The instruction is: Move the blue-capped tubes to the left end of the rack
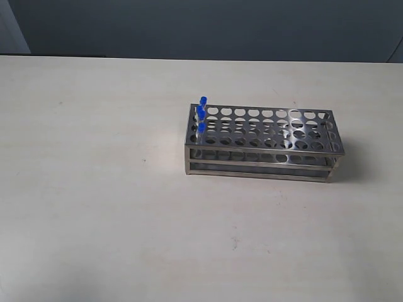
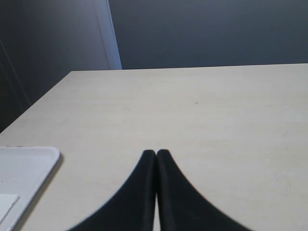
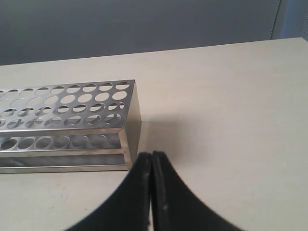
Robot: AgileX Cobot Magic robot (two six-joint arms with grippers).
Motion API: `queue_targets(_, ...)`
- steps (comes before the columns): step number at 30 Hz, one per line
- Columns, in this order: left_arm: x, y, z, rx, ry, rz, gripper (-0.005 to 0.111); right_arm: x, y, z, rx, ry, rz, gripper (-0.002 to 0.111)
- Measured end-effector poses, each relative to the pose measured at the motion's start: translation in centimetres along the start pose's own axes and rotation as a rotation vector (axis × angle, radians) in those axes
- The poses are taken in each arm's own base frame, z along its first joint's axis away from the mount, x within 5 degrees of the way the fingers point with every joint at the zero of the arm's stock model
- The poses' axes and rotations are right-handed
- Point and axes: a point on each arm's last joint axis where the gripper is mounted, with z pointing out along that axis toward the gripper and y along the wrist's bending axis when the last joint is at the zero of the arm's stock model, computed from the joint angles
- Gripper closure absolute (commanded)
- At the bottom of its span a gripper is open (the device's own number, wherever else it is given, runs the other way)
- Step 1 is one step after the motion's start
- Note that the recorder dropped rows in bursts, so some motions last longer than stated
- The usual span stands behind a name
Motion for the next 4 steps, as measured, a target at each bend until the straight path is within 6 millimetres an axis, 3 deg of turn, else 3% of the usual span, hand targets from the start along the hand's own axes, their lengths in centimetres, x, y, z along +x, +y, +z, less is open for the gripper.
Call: queue_targets(4,0.0,0.0,0.0,0.0,0.0,0.0,0.106,0.0,0.0,0.0,0.0,0.0,0.0,0.109)
